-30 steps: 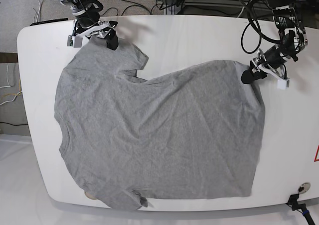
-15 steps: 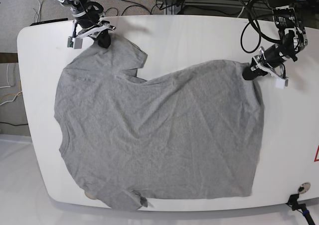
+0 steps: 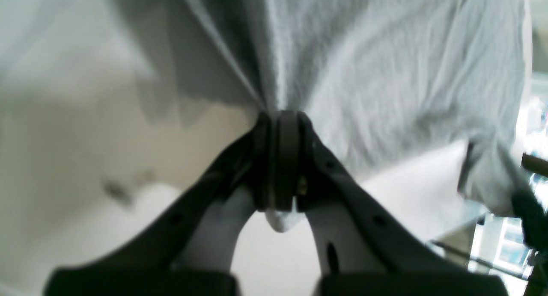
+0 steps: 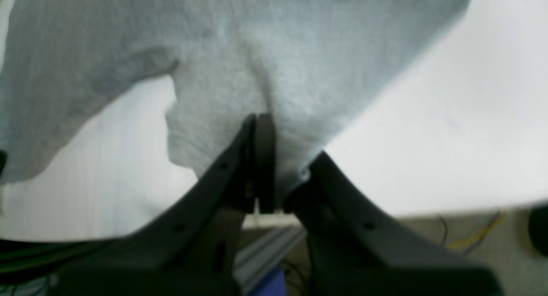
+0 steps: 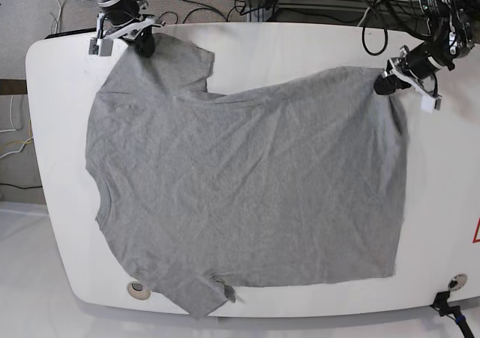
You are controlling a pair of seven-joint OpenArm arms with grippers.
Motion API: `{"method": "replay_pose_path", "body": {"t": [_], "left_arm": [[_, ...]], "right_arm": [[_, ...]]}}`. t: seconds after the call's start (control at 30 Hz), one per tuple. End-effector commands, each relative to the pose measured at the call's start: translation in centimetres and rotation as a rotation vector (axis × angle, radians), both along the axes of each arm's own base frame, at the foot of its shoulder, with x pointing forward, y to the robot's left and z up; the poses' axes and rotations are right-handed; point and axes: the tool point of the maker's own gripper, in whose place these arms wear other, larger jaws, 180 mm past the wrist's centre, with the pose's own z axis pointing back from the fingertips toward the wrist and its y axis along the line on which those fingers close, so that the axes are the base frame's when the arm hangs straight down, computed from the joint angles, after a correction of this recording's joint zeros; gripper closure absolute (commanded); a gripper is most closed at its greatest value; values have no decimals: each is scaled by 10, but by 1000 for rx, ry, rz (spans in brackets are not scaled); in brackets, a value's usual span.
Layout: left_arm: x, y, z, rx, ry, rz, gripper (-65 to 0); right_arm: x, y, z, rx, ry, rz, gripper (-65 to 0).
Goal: Fold the T-shirt properly
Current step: 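Pull the shirt toward the robot with both grippers, then lift the shoulder edge and fold it over the shirt body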
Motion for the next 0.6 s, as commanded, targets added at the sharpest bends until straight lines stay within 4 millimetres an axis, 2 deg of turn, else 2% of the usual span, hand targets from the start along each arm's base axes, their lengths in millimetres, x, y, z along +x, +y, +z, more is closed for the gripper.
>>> {"method": "replay_pose_path", "body": {"t": [0.0,0.13,0.27,0.33,0.4,0.47,0.57], "left_arm": [[6,8,19,32,-60,-16,0],[-16,11,16,66,-47,-84,0],[-41,14,11,83,-20,-137,0],[-47,20,14,99,-28,-144,0],[-43,24,22,118,-57,-145,0],[-34,22,32,130,-94,-156,0],[-3,13,58,157,-203,-185,0]], "right_arm": [[-2,0,8,-2,-24,3,0],[-15,3,16,-16,-12,27,0],[-29,15,19,35,-18,76,0],[-31,17,20,39,-20,89,0],[-29,20,22,39,-36,113,0],[-18,22,27,38,-71,131,0],[-2,25,34,34,-124,151,0]]}}
